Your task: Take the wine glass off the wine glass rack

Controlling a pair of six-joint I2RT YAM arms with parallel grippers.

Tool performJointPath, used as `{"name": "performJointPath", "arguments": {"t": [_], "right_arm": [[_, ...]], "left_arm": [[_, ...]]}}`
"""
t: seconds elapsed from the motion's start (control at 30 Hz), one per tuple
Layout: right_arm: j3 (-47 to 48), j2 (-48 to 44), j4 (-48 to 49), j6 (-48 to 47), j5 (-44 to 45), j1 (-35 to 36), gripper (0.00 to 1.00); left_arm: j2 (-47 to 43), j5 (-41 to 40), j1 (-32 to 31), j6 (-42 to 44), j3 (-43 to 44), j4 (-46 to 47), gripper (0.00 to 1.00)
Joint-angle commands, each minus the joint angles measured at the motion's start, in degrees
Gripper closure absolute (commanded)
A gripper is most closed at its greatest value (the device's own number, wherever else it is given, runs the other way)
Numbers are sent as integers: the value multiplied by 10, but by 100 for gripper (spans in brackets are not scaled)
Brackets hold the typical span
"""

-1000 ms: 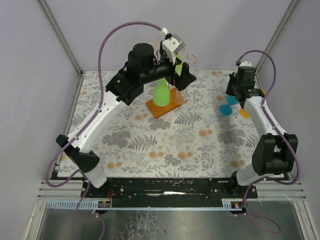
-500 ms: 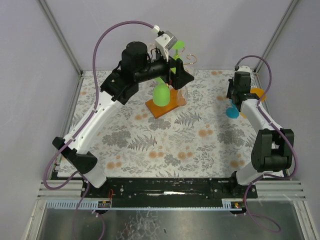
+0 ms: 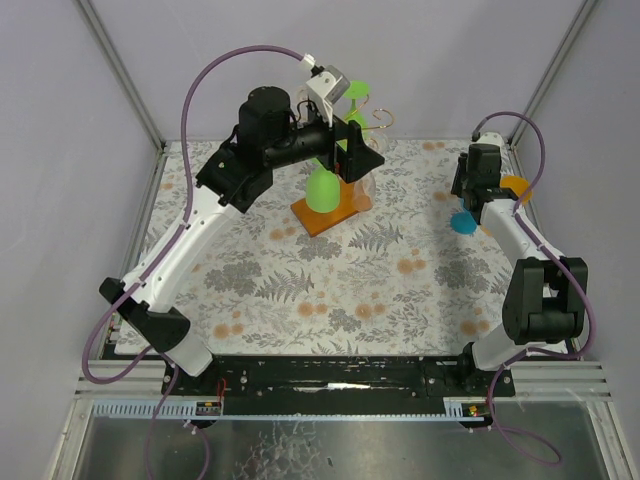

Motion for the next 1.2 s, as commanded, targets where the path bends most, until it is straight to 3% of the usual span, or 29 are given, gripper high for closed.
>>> {"name": "performJointPath", "arguments": {"t": [0.0, 0.23, 0.4, 0.53, 0.67, 0.83, 1.17], "right_arm": [[29, -36, 7, 11, 6, 4, 56], [92, -90, -10, 31, -19, 4, 44], [205, -94, -39, 67, -51, 4, 39], [339, -40, -102, 141, -144, 4, 37], [430, 27, -169, 288, -297, 4, 40], [366, 17, -128, 444, -433, 5, 47], [218, -53, -45, 578, -509, 38, 48]], "left_arm": [[-19, 4, 4, -6, -7, 6, 0], [-21, -12, 4, -8, -2, 10, 0], [-21, -38, 26, -33, 8, 26, 0], [-18, -50, 69, -71, 13, 40, 0], [-21, -48, 121, -104, 11, 46, 0], [-44, -46, 158, -109, -19, 59, 0], [-54, -33, 181, -123, -44, 75, 0]]}}
